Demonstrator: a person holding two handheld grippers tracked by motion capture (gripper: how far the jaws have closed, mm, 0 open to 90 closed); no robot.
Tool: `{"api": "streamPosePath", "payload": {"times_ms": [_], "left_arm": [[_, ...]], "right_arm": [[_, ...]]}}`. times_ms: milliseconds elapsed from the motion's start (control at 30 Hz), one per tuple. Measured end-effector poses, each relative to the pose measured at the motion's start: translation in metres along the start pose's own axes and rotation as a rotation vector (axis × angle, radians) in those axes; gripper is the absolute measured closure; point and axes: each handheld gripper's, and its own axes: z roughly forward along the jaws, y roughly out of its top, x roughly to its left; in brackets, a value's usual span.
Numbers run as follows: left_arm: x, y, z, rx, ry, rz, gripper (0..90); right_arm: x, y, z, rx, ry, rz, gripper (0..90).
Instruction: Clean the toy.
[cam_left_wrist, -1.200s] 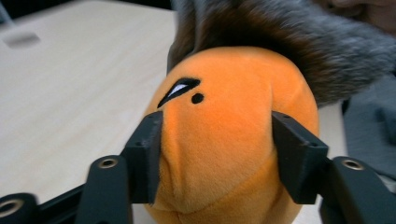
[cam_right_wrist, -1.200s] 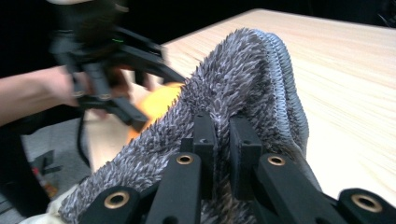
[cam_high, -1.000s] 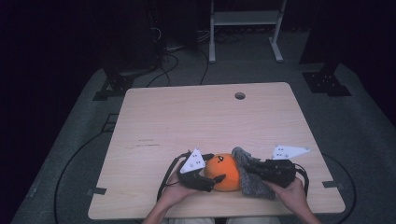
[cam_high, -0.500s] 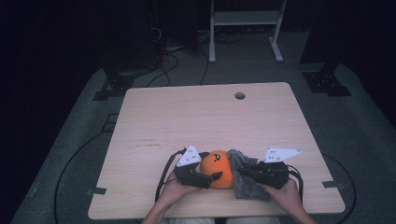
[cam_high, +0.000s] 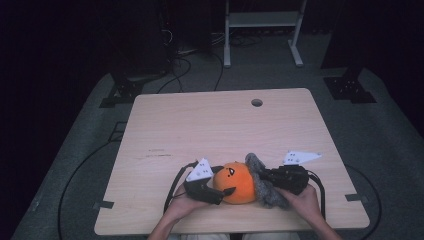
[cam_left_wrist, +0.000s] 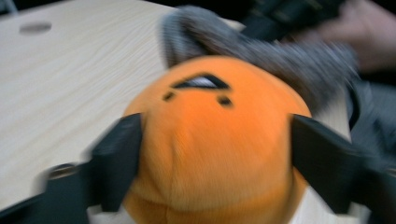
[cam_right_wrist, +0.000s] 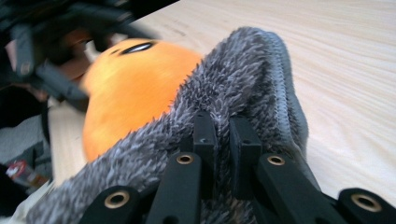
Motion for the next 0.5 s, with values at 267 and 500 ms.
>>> {"api": "streamPosePath", "payload": {"times_ms": [267, 500], "left_arm": [[-0.011, -0.002, -0.001, 0.018, 0.000, 0.157, 38.1], [-0.016, -0.004, 0.000, 0.033, -0.004, 0.222, 35.9]], "right_arm": [[0.018, 0.008, -0.002, 0.003, 0.035, -0.084, 82.6], [-0.010, 0.005, 0.009, 0.032, 0.001, 0.017, 82.5]]}}
